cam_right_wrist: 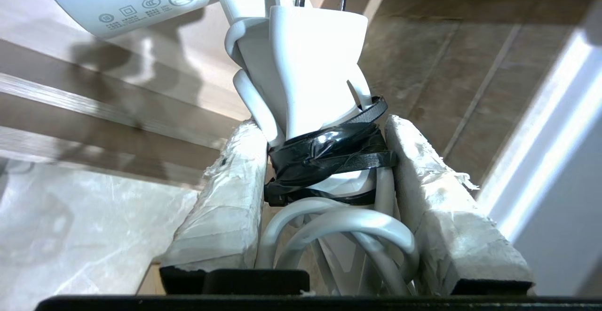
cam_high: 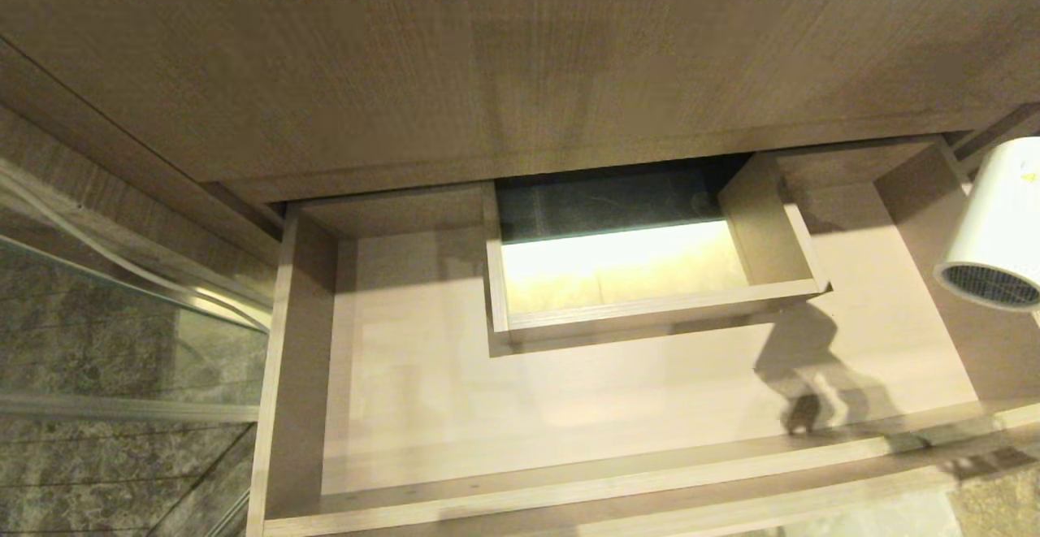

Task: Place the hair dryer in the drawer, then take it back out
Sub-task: Place it on the countertop

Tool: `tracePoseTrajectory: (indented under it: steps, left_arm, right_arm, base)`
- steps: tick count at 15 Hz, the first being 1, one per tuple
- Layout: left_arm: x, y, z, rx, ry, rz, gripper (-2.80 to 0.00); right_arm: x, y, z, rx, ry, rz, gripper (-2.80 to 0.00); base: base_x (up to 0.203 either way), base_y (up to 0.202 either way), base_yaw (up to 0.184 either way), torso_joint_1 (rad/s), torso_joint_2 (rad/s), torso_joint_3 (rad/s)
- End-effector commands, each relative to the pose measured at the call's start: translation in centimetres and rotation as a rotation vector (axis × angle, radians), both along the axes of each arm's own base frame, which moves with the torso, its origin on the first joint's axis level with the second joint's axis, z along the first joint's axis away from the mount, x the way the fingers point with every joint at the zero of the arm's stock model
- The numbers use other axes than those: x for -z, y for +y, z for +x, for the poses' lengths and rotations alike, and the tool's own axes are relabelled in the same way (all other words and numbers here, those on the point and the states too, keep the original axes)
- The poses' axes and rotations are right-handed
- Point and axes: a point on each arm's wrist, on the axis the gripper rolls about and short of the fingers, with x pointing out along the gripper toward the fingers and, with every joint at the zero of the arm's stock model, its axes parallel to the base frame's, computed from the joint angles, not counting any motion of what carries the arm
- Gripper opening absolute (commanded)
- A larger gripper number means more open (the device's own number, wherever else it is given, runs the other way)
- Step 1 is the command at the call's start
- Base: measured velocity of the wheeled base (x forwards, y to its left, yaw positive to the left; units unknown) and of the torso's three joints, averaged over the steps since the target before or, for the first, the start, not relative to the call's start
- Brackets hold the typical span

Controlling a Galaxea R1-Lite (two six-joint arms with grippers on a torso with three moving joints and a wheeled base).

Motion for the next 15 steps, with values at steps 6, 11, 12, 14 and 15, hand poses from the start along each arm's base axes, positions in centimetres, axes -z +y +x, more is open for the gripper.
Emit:
tracePoseTrajectory:
  steps: [6, 11, 12, 14, 15]
  left_arm:
    - [0.0, 0.0, 0.0, 0.001, 0.000, 0.000, -2.80]
    - [0.0, 0.0, 0.0, -0.001, 0.000, 0.000, -2.80]
    - [0.0, 0.0, 0.0, -0.001, 0.000, 0.000, -2.80]
    - [0.0, 0.0, 0.0, 0.000, 0.000, 0.000, -2.80]
    - [0.0, 0.0, 0.0, 0.001, 0.000, 0.000, -2.80]
  right_arm:
    - [-2.0, 2.3, -3.8, 0.061, -0.203, 0.109, -2.80]
    - [-2.6, 2.7, -4.2, 0.071, -0.256, 0.155, -2.80]
    - [-2.6, 2.7, -4.4, 0.070, -0.261, 0.151, -2.80]
    - [-2.4, 3.0, -4.8, 0.068, -0.270, 0.147, -2.80]
    - [-2.4, 3.1, -4.9, 0.068, -0.271, 0.147, -2.80]
  base:
    - [0.000, 0.000, 0.000, 0.000, 0.00, 0.000]
    - [0.000, 0.000, 0.000, 0.000, 0.00, 0.000]
    - [0.000, 0.000, 0.000, 0.000, 0.00, 0.000]
    - [0.000, 0.000, 0.000, 0.000, 0.00, 0.000]
    - [0.000, 0.000, 0.000, 0.000, 0.00, 0.000]
